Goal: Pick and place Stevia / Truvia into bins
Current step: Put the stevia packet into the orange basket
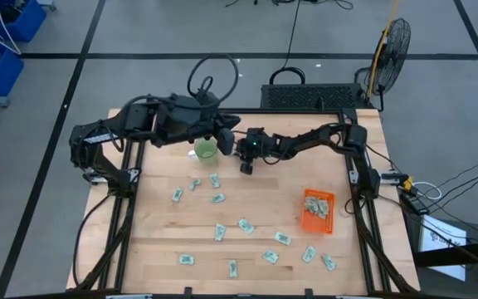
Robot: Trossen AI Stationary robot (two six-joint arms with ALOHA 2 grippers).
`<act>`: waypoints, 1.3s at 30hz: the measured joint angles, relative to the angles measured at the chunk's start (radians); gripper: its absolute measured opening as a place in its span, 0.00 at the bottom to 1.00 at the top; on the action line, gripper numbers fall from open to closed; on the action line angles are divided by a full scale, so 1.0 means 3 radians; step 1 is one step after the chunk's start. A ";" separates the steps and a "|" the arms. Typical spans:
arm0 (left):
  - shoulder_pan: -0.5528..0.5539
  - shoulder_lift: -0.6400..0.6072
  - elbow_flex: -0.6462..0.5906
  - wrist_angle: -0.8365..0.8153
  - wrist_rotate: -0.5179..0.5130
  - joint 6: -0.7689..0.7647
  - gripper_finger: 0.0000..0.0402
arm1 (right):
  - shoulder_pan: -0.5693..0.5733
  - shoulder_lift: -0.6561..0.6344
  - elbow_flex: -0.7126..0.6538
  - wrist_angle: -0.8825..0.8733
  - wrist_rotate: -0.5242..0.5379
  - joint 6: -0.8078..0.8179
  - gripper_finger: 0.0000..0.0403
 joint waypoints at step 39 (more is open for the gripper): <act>-0.0174 0.0000 0.0000 -0.0410 0.0051 -0.0035 0.09 | 0.1785 -0.4124 -0.1519 -0.4346 -0.0358 0.2593 0.00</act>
